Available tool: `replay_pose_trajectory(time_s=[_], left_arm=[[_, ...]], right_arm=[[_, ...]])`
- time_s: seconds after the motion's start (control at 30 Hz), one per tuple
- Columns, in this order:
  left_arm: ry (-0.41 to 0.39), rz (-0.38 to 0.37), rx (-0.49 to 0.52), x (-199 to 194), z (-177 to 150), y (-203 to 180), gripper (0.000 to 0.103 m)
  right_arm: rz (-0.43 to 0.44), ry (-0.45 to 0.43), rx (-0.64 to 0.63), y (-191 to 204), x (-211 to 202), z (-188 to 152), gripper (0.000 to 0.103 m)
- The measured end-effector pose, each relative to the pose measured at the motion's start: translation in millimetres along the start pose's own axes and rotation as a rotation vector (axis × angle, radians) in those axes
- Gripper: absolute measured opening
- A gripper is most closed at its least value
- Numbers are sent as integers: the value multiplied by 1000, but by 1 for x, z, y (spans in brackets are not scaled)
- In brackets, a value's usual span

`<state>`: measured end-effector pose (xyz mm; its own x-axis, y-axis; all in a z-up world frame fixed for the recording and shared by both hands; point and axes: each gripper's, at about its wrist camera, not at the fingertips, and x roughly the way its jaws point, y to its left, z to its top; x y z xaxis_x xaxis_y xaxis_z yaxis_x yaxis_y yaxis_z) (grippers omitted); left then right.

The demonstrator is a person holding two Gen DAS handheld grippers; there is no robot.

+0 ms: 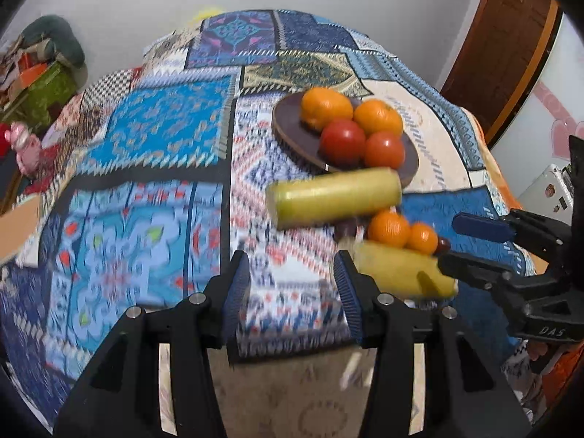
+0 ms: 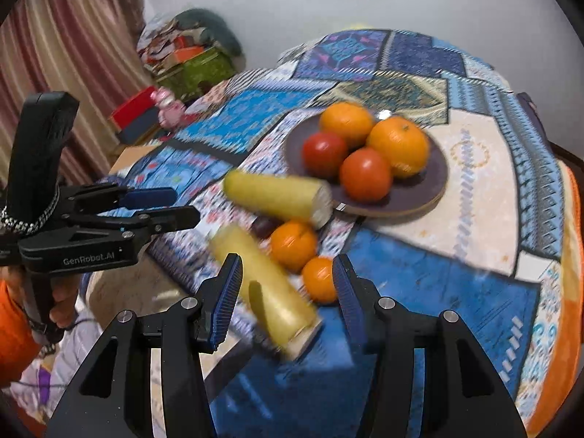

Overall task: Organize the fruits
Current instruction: 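Move the right tool to a yellow cylindrical vegetable and close on it, then lift the yellow vegetable upright with the right tool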

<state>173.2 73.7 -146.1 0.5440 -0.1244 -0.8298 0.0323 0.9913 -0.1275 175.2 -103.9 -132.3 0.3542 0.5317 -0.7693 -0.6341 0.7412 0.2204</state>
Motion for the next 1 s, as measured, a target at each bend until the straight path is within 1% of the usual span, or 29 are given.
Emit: replay_pose_trajectory(time_s=[0.1,0.13,0.2,0.37,0.57,0.67,0.7,0.73,0.83,0.97,1.0], left_arm=[[13,-9,-27,0,-13,4,48],[16,-10,-29,0,-16,4,48],[19,-7,-26,0,-20,3,48],[21,-4,-29,3,-25,5,48],[20,-22,-48,3,-26,7,48],[22,-17,-44,3,-28,7,48],[22,-15,-42,3,-28,7,48],[22,-13,-42,3,-29,7,49],[20,-11,-48,1,-30,9,48],[16,-5,-49,-2,-33,10,48],[16,-3,-49,-2,-33,10,48]], right_arm=[[14,37,-10,6,11,-6,49],[1,35,-18,8,12,-7,51],[-12,42,-43,12,13,-8,51],[-5,73,-83,17,22,-4,53],[1,113,-95,23,40,-3,53],[32,121,-79,26,45,-3,47],[49,122,-73,26,45,-3,43],[59,119,-71,28,45,-3,40],[61,108,-95,37,43,-4,36],[58,114,-108,44,47,-1,37],[67,121,-95,43,49,1,39]])
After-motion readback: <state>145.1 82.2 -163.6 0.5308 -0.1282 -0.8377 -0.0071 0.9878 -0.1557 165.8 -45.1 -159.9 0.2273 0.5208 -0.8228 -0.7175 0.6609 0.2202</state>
